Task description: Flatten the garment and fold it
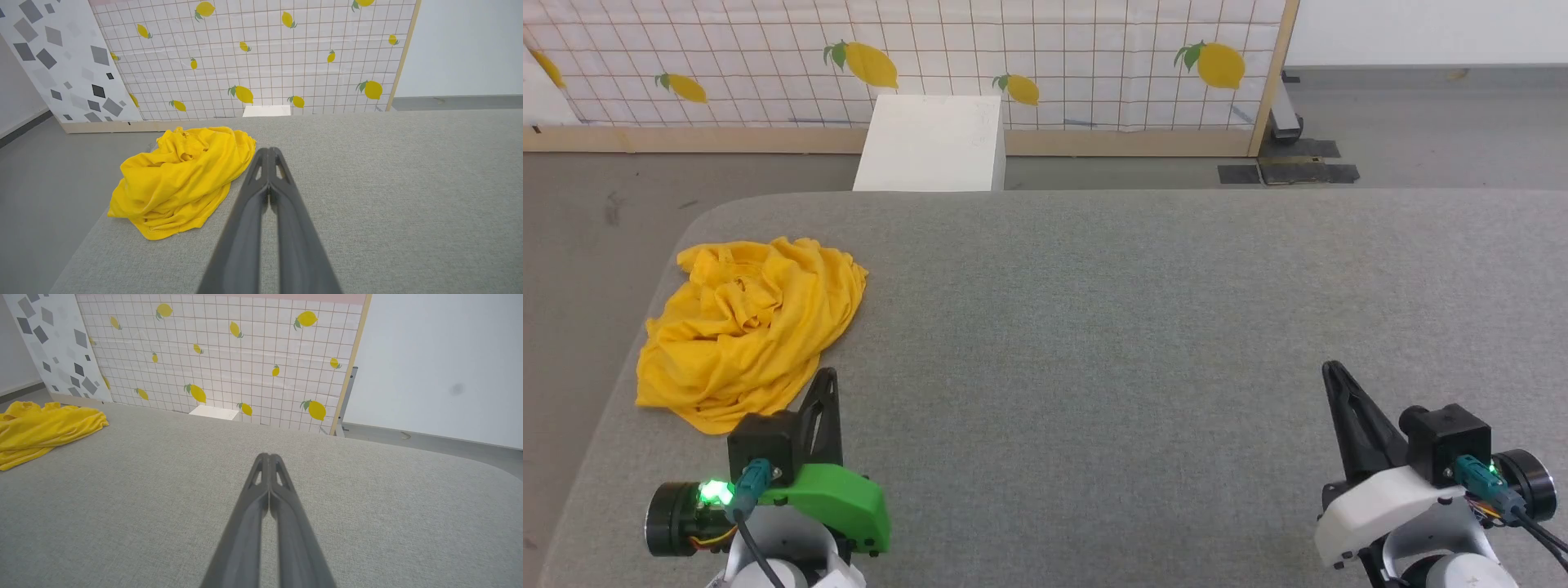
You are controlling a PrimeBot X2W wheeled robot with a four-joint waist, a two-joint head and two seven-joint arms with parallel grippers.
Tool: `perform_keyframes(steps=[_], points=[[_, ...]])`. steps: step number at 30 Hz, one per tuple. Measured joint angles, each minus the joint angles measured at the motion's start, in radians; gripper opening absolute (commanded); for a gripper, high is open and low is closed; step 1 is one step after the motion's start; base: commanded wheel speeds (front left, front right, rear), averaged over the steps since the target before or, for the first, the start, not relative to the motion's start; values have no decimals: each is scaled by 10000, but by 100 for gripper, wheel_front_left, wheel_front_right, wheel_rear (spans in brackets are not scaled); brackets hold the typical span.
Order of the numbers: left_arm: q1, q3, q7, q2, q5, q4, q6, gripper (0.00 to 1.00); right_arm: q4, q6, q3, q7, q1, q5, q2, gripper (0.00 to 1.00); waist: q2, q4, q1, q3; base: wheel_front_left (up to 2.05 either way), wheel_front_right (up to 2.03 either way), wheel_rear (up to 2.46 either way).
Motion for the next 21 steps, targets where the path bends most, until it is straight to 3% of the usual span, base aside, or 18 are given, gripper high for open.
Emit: perform_keyframes(steps=[4,5,21], points=[[0,0,0,0,0,0,0,0,0,0,2,0,0,0,0,0,0,0,0,0,0,0,0],[-3,-8,0,2,-19,2,-2,100,0,0,0,0,4,2,-4,100,0,0,0,0,0,0,0],[-25,-261,-180,2,-157,291,4,100,67,0,-35,-46,6,35,-6,100,0,126,0,-85,0,0,0]])
